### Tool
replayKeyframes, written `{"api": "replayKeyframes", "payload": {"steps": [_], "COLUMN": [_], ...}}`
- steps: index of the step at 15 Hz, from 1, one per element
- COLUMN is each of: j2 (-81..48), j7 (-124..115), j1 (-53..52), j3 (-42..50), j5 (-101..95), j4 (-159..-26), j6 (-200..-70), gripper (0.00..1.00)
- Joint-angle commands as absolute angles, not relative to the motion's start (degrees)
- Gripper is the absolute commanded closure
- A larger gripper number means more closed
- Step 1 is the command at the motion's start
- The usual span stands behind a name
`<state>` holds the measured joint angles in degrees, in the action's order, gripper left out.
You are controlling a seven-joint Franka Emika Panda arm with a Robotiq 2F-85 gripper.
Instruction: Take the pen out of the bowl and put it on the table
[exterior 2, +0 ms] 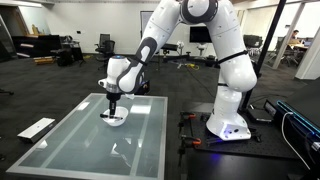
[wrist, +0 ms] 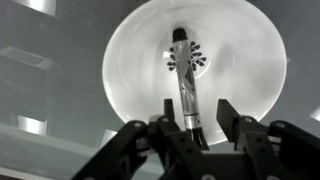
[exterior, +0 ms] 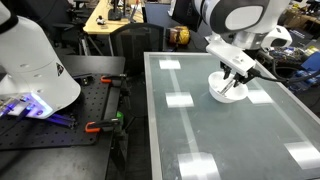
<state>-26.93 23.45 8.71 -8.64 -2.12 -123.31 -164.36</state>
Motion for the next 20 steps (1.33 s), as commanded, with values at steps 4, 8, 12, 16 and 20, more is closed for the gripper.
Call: {"api": "replayKeyframes", "payload": {"steps": [4, 8, 12, 16, 20], "j2": [-30.8, -32.1, -30.8, -27.0, -21.6], "j7": [24.9, 24.6, 23.1, 21.1, 21.7], "j1": [10.4, 10.4, 9.5, 8.0, 8.6], "j3": [-10.6, -10.6, -9.4, -7.2, -7.4], "j5": [-1.5, -1.8, -2.4, -3.3, -2.8], "j4": [-119.4, -118.1, -119.1, -122.2, -126.1], "j6": [-164.9, -164.7, -164.6, -165.1, -165.5], "gripper": [0.51, 0.87, 0.95, 0.95, 0.95]}}
